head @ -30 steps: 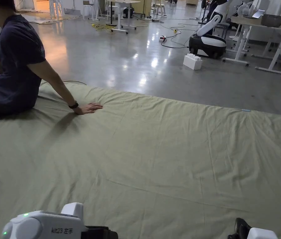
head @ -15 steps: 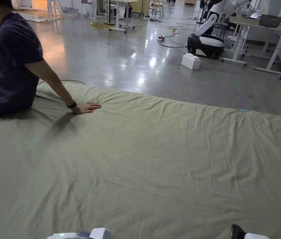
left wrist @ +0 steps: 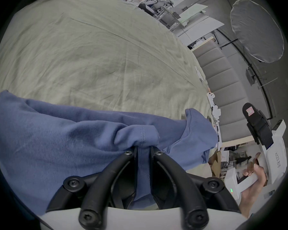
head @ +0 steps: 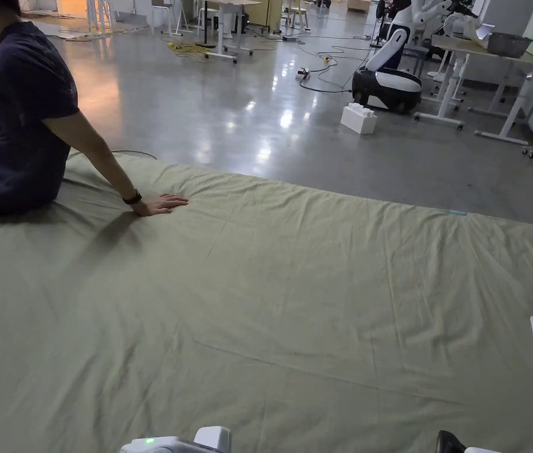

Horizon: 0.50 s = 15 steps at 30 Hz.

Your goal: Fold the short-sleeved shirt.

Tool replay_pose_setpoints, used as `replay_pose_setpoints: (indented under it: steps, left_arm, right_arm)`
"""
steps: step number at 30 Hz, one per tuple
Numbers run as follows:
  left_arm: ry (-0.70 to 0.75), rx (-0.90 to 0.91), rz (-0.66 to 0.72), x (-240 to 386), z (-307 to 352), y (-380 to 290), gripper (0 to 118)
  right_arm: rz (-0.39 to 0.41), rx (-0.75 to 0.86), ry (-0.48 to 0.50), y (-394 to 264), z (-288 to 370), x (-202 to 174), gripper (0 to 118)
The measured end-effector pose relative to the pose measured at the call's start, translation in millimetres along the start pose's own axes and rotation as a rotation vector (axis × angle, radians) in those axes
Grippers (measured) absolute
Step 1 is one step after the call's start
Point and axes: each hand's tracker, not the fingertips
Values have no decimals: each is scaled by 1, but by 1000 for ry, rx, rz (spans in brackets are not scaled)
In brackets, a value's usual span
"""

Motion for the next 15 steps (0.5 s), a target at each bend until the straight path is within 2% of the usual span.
replay_pose_setpoints:
  steps: [1,2,4,5,10,15]
  left_arm:
    - [-14,0,-2,-1,9,2,26]
    - [-32,14,-5,-1,17,3,41]
    - [-79,74,-16,-6,40,7,77]
    - [-79,94,-20,-11,52,9,81]
    - [-59,216,-23,-54,112,17,81]
    - [3,222,46,-118,131,17,81]
  right_arm:
    - [-1,0,2,0,0,0,1]
    - [-2,2,4,1,1,-1,1]
    - [1,7,6,3,3,-2,1]
    - [2,11,8,5,3,-3,1]
    - [9,33,16,12,5,-6,1]
    - [11,42,24,17,4,-13,1]
